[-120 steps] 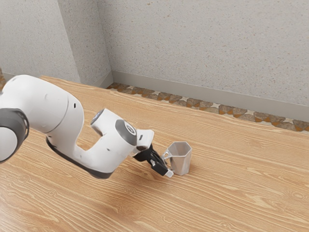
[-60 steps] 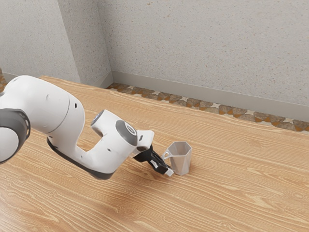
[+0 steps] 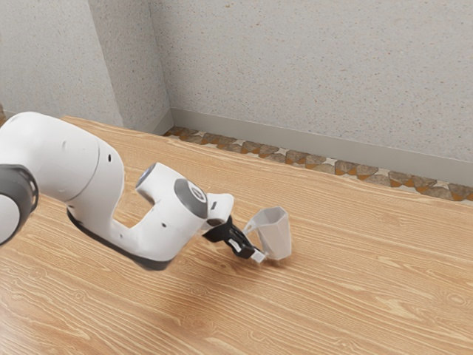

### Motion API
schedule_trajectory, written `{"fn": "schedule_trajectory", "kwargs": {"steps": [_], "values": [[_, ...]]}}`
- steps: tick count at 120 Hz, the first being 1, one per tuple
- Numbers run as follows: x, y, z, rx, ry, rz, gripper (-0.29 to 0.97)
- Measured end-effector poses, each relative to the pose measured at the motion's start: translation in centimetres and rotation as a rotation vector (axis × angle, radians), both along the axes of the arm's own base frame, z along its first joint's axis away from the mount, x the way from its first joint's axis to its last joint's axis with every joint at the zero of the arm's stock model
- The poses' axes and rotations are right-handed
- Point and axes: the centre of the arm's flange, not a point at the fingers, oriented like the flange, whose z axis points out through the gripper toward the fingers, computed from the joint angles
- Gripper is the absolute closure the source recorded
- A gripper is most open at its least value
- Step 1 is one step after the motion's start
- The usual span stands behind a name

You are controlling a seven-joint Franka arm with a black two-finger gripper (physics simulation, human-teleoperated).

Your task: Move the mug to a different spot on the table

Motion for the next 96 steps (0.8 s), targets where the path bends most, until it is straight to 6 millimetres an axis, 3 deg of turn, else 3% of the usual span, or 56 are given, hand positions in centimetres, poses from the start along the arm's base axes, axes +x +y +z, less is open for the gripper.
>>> {"fn": "schedule_trajectory", "kwargs": {"steps": [15, 46, 58, 96], "values": [[-1.4, 1.2, 0.6, 0.008, 0.002, 0.009, 0.74], [-5.3, 7.7, 0.7, 0.036, 0.033, 0.09, 0.74], [-5.9, 10.1, 0.8, 0.048, 0.03, 0.115, 0.75], [-8.1, 14.7, 0.4, 0.109, 0.027, 0.123, 0.74]]}}
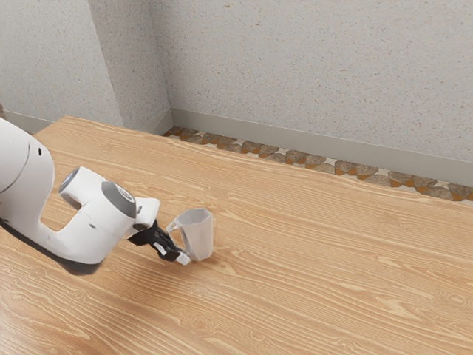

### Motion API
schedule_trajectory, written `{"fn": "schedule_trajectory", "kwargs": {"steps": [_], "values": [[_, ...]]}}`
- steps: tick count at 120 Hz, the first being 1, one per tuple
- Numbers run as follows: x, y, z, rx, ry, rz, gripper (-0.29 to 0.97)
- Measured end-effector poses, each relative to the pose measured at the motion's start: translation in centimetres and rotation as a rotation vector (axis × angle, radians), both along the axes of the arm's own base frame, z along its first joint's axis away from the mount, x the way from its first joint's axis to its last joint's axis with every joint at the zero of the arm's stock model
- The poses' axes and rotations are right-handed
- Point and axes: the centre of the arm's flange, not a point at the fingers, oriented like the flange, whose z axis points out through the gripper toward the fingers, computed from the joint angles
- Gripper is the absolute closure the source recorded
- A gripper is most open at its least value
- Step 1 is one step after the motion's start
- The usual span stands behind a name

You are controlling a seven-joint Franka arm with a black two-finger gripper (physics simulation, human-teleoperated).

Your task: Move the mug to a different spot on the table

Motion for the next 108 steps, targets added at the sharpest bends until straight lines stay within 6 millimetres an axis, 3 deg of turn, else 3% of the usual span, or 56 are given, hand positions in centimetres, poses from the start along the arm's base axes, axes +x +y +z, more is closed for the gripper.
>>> {"fn": "schedule_trajectory", "kwargs": {"steps": [16, 40, 74, 108], "values": [[-0.1, 1.1, -0.7, 0.024, 0.003, -0.007, 0.74], [-0.1, 1.2, -1.5, 0.043, 0.007, -0.03, 0.73], [-0.7, 1.6, -1.0, 0.044, -0.001, -0.054, 0.25], [-4.9, 5.0, 3.2, 0.063, -0.056, -0.036, 0.07]]}}
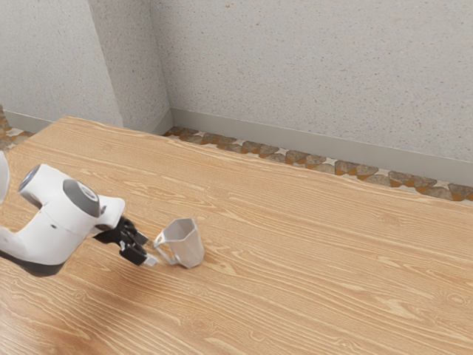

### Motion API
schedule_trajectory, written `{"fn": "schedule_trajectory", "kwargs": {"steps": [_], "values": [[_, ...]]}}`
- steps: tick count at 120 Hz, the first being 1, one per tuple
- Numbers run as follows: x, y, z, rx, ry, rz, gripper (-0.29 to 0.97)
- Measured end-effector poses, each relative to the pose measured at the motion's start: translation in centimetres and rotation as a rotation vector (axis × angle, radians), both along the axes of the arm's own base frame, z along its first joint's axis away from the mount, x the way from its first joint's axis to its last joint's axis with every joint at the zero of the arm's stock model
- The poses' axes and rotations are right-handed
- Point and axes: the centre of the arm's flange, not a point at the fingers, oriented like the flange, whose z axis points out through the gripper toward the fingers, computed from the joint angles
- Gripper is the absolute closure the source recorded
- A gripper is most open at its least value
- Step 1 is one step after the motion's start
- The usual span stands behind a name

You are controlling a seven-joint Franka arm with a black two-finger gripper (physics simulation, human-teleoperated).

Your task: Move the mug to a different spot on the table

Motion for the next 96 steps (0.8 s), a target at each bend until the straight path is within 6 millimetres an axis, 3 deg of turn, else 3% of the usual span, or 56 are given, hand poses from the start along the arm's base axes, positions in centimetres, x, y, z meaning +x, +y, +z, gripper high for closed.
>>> {"fn": "schedule_trajectory", "kwargs": {"steps": [9, 19, 30, 40, 48, 58, 68, 85, 96], "values": [[-1.3, 0.2, 2.5, 0.021, -0.041, -0.035, 0.05], [-1.0, -1.2, 8.5, 0.138, -0.129, -0.216, 0.03], [2.1, -3.0, 18.5, 0.309, -0.201, -0.424, 0.02], [5.2, -5.0, 27.1, 0.393, -0.186, -0.497, 0.01], [7.8, -7.0, 32.4, 0.41, -0.121, -0.488, 0.01], [10.1, -10.1, 34.5, 0.399, 0.003, -0.435, 0.01], [12.6, -12.2, 34.3, 0.379, 0.143, -0.348, 0.0], [12.8, -14.6, 33.1, 0.36, 0.304, -0.208, 0.0], [12.5, -14.7, 32.6, 0.354, 0.366, -0.11, 0.0]]}}
